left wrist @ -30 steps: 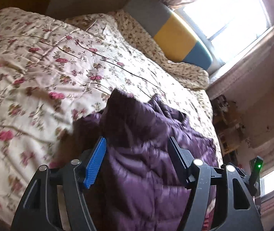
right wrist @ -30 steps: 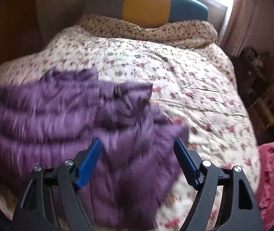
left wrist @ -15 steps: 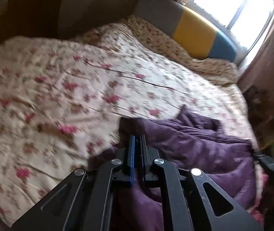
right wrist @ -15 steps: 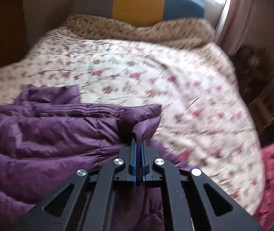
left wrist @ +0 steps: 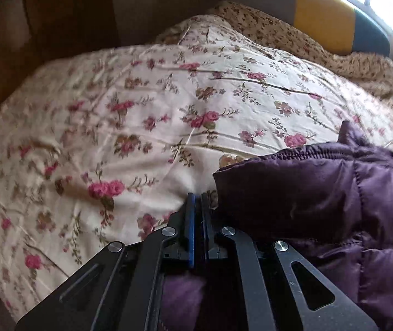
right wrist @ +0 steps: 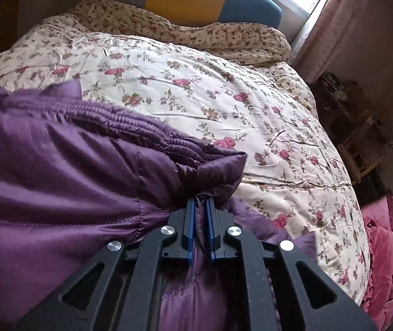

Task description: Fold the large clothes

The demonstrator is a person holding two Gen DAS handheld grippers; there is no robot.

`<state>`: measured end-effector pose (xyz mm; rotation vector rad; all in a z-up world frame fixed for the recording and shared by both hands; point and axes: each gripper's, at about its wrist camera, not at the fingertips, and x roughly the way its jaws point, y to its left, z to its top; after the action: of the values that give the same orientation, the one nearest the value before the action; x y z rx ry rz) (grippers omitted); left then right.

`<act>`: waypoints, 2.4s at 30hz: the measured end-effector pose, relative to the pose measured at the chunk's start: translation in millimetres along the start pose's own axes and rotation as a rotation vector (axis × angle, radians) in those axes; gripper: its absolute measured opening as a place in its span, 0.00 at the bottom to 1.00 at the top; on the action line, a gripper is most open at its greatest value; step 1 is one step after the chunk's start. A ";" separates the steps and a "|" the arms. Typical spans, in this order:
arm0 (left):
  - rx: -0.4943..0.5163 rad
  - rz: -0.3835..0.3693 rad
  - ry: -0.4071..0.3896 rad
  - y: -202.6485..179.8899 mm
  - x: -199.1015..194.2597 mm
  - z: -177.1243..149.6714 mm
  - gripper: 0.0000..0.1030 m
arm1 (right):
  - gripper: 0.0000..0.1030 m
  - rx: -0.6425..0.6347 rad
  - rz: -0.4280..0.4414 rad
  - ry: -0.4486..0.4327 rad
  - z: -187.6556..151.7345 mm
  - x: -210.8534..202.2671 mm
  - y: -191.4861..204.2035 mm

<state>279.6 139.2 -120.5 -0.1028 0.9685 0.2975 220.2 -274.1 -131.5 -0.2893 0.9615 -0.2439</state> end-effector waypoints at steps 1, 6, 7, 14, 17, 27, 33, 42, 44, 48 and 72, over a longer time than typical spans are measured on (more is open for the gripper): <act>0.008 0.017 -0.014 -2.4 1.7 -1.0 0.05 | 0.08 0.001 -0.001 -0.003 -0.2 2.3 0.8; -0.015 0.012 -0.033 -0.2 2.3 -1.9 0.05 | 0.09 0.016 0.006 -0.003 -0.5 6.8 -2.2; -0.022 -0.005 -0.030 0.8 1.1 -0.6 0.05 | 0.09 0.016 0.006 -0.004 -0.5 6.7 -2.5; -0.165 -0.164 -0.156 33.5 -57.8 1.7 0.53 | 0.13 0.037 0.028 0.009 2.7 1.0 -9.4; -0.142 -0.226 -0.221 27.8 -88.2 -0.2 0.53 | 0.44 0.073 0.023 -0.013 5.8 -12.5 -19.3; 0.014 -0.393 -0.206 -47.1 -104.2 -16.1 0.53 | 0.66 0.093 0.208 -0.147 7.8 -97.8 9.9; 0.040 -0.349 -0.139 -61.5 -67.1 -16.1 0.53 | 0.68 -0.004 0.254 -0.162 10.2 -96.8 73.2; 0.022 -0.343 -0.112 -61.3 -26.9 -14.4 0.57 | 0.70 0.002 0.224 -0.112 13.7 -46.2 97.2; 0.015 -0.342 -0.113 -62.2 -23.7 -14.9 0.57 | 0.70 0.014 0.239 -0.106 12.8 -38.2 97.2; 0.013 -0.336 -0.112 -63.8 -19.6 -17.0 0.57 | 0.70 0.031 0.257 -0.098 11.4 -33.5 96.0; 0.103 -0.388 -0.138 -98.5 -78.4 -68.4 0.58 | 0.81 0.012 0.188 -0.160 -22.8 -88.1 63.5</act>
<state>212.6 14.4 -99.1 -0.1708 0.8053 -0.1008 157.5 -188.7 -98.2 -0.2023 0.8221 -0.0534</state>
